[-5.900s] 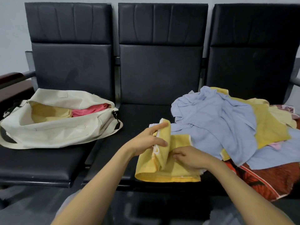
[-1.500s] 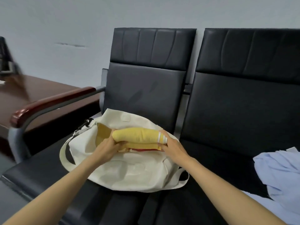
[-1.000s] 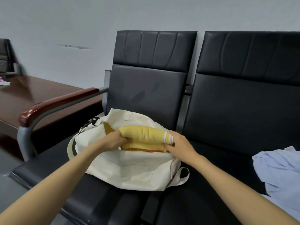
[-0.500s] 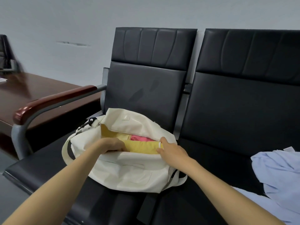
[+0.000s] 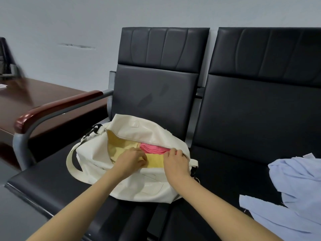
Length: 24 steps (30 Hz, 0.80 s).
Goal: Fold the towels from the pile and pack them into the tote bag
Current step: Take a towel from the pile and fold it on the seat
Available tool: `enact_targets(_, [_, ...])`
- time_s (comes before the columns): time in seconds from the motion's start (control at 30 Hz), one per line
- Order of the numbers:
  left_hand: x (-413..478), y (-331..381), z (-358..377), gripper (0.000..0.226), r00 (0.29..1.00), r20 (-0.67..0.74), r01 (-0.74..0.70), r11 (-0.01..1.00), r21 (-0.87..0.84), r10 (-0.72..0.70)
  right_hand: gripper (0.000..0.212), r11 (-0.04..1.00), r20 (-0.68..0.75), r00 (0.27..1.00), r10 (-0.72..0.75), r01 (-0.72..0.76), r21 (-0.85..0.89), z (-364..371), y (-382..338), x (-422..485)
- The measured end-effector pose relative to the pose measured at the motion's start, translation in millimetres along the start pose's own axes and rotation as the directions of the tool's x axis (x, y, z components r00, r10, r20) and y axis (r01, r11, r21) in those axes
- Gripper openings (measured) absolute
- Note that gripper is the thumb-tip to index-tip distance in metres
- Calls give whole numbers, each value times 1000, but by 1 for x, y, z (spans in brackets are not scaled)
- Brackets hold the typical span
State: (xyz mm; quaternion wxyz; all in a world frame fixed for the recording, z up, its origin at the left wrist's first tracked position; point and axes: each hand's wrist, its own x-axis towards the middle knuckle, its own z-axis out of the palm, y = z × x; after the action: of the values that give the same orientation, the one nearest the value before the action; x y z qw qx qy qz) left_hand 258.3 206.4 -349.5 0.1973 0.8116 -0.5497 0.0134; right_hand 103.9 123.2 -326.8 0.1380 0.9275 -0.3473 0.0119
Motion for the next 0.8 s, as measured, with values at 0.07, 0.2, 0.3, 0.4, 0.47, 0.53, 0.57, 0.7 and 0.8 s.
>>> enact_targets(0.07, [-3,0,4,23,994,82,80,994,-68,-75,37,998,-30,998,-55,56,22,0,1,-5])
enact_targets(0.2, [1,-1,4,56,933,209,331,924,-189,-291,37,994,92,994,-64,55,98,3,11,1])
enact_targets(0.3, [8,1,3,72,901,245,401,902,-158,-357,36,992,134,987,-92,80,95,4,14,3])
enact_targets(0.4, [15,4,1,77,851,306,479,869,-124,-426,31,989,95,991,-92,81,121,11,8,-3])
enact_targets(0.47, [19,7,-4,68,810,365,522,848,-91,-460,16,986,-100,992,-71,85,145,19,4,-5])
enact_targets(0.53, [24,10,-6,55,784,389,559,823,-103,-484,31,986,-195,978,-80,107,131,33,3,-5])
enact_targets(0.57, [24,11,-7,53,778,392,571,814,-111,-492,35,980,-206,977,-60,97,175,41,4,-4])
enact_targets(0.7, [21,8,5,67,804,311,584,772,-251,-507,14,973,-335,939,-74,141,181,55,9,-4])
enact_targets(0.8, [18,8,17,51,822,168,560,716,-417,-545,38,952,-289,953,-90,167,255,57,15,0])
